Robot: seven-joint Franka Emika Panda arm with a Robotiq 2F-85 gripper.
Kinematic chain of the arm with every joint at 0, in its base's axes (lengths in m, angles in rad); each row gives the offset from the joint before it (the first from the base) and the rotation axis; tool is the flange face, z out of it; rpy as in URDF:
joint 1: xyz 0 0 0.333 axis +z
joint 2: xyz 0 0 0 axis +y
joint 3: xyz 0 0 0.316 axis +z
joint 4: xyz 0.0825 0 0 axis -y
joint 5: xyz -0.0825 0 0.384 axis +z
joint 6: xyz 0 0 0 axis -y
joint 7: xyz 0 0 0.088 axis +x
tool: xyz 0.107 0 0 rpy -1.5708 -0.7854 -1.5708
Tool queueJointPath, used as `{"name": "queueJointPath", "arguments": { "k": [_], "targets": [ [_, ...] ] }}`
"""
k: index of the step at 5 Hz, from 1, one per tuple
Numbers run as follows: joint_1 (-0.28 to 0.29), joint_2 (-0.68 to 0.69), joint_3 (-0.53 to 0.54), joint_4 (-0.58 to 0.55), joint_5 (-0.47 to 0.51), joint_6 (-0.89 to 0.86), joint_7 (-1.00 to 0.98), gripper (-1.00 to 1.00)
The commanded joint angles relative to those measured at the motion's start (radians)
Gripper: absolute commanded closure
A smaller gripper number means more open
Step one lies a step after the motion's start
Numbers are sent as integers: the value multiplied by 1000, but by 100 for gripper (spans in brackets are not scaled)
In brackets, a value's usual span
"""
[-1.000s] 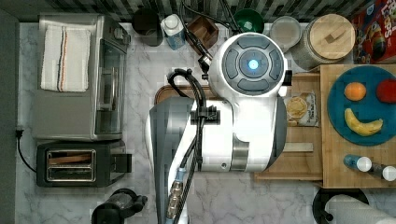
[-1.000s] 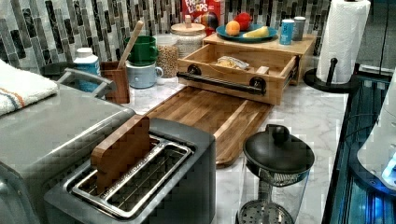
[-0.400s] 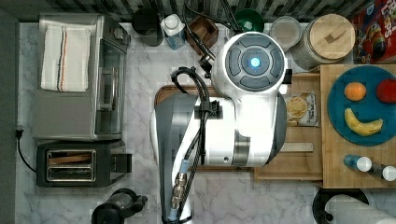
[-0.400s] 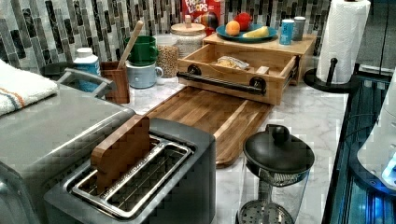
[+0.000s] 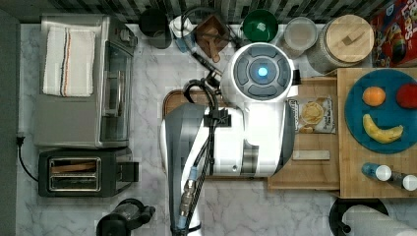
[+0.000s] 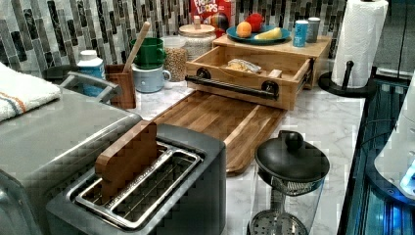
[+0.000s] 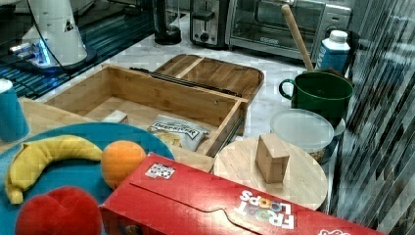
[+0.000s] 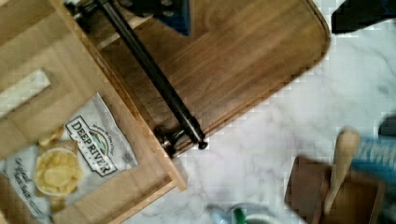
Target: Close the drawer.
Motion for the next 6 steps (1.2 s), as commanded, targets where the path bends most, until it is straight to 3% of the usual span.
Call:
{"name": "queueJointPath", "arguments": {
  "k": [1, 4, 6],
  "targets": [
    [66, -113, 50, -156, -24, 76, -246, 100],
    [48, -68, 61, -375, -118, 360, -341, 100],
    [36, -13, 78, -420, -129, 434, -303, 100]
  ]
}}
